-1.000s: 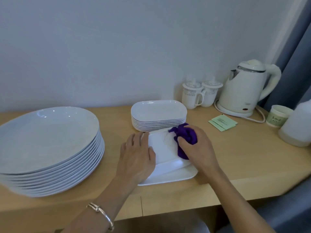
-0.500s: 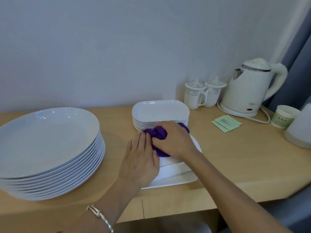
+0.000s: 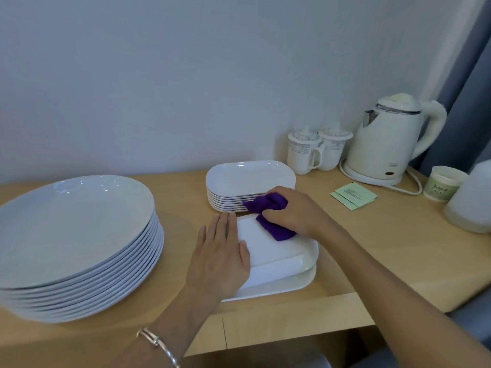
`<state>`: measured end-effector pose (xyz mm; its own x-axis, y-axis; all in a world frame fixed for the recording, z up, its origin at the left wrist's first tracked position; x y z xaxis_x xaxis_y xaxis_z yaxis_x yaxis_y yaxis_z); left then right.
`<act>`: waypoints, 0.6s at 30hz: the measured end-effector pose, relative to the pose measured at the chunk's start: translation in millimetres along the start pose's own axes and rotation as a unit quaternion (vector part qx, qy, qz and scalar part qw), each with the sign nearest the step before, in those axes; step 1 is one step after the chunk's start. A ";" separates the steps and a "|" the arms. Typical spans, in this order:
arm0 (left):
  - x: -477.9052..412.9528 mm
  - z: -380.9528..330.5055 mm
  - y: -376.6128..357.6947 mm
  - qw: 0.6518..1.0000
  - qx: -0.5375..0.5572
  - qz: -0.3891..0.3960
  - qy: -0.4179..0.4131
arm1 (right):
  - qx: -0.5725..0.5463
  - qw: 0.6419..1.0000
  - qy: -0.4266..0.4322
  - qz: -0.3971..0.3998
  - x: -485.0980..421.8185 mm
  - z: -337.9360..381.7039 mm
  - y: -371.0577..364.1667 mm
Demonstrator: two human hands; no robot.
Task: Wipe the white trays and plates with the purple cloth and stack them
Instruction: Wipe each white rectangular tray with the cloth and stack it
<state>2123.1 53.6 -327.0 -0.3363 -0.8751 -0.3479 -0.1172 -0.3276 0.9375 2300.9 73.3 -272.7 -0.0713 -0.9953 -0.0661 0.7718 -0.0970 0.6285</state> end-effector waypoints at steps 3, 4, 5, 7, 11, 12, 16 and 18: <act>-1.7 -0.5 -0.8 1.000 0.008 0.003 -0.011 | -0.009 0.997 -0.005 -0.083 20.4 -9.3 4.0; -1.8 0.5 -2.1 1.000 0.010 0.003 -0.015 | 0.039 0.992 0.044 -0.109 27.7 -5.9 -5.0; -2.2 1.6 -3.0 1.000 0.014 0.003 -0.022 | 0.076 0.985 0.111 -0.109 35.4 1.9 -18.9; -2.8 1.7 -5.1 0.999 0.019 0.015 -0.043 | 0.084 0.974 0.197 -0.069 51.1 13.6 -45.6; -1.9 3.1 -0.8 0.999 0.029 -0.003 -0.018 | 0.049 0.985 0.102 -0.126 46.1 -6.8 -11.3; -1.1 2.1 -0.1 0.999 0.033 -0.006 -0.017 | 0.004 0.988 0.043 -0.146 46.6 -16.6 1.9; -1.4 2.8 1.2 0.999 0.044 -0.004 -0.017 | -0.015 0.986 0.067 -0.154 72.3 -17.3 -14.3; -1.3 2.4 2.0 0.999 0.051 -0.003 -0.018 | 0.075 0.971 0.182 -0.137 90.1 -6.5 -39.1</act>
<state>2121.1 55.0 -324.7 -0.3694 -0.8592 -0.3540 -0.2131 -0.2925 0.9322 2268.4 -12.6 -308.2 -0.0109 -0.8664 -0.4992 0.6535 -0.3840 0.6522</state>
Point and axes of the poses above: each hand's wrist, its own x-axis away from the middle knuckle, its own y-axis out of the back of the hand, z = x × y, the point moved 3 cm from there along -x, towards the middle knuckle, and after that the axes turned 8 degrees about -x, right-handed, at the moved point
